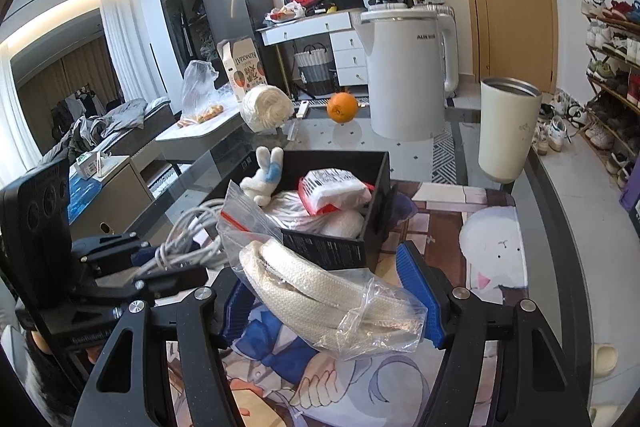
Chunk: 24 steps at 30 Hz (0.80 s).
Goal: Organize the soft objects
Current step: 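Carry the gloves bag and the cable coil over the black box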
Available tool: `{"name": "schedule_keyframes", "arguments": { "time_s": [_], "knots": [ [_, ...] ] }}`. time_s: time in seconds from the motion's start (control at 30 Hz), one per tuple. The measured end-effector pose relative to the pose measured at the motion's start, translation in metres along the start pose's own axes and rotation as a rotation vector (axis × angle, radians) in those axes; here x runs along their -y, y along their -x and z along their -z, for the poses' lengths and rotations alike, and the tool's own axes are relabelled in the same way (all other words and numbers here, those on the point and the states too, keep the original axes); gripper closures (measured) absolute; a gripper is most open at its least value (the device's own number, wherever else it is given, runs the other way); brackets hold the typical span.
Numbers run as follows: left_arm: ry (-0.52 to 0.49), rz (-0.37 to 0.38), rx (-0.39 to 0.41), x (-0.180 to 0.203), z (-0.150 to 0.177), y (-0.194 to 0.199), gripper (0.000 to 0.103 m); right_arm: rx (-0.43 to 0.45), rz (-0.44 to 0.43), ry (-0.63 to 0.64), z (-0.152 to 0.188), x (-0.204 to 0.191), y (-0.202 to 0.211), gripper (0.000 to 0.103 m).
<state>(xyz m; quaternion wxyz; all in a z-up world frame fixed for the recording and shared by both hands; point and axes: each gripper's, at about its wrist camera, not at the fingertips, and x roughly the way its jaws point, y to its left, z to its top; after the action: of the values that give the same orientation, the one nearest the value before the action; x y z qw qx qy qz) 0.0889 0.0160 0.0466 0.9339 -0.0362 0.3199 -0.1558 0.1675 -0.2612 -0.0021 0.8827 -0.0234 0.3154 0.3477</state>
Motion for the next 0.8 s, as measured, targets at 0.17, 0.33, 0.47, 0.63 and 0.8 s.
{"name": "schedule_keyframes", "arguments": {
  "time_s": [0.17,0.33,0.47,0.63,0.8],
  "knots": [
    [0.016,-0.022,0.042,-0.007,-0.011,0.008,0.078,0.009,-0.002,0.023,-0.002,-0.008,0.001,0.035],
    [0.028,-0.049,0.071,-0.013,-0.018,0.012,0.078,0.026,0.003,0.045,-0.008,-0.013,0.002,0.035],
    [0.033,-0.072,0.088,-0.018,-0.022,0.013,0.078,0.038,0.009,0.061,-0.013,-0.015,0.002,0.035],
    [0.028,-0.093,0.099,-0.022,-0.028,0.011,0.078,0.049,0.012,0.073,-0.021,-0.016,-0.004,0.035],
    [0.036,-0.108,0.109,-0.026,-0.032,0.007,0.078,0.061,0.005,0.085,-0.029,-0.021,-0.012,0.035]
  ]
}}
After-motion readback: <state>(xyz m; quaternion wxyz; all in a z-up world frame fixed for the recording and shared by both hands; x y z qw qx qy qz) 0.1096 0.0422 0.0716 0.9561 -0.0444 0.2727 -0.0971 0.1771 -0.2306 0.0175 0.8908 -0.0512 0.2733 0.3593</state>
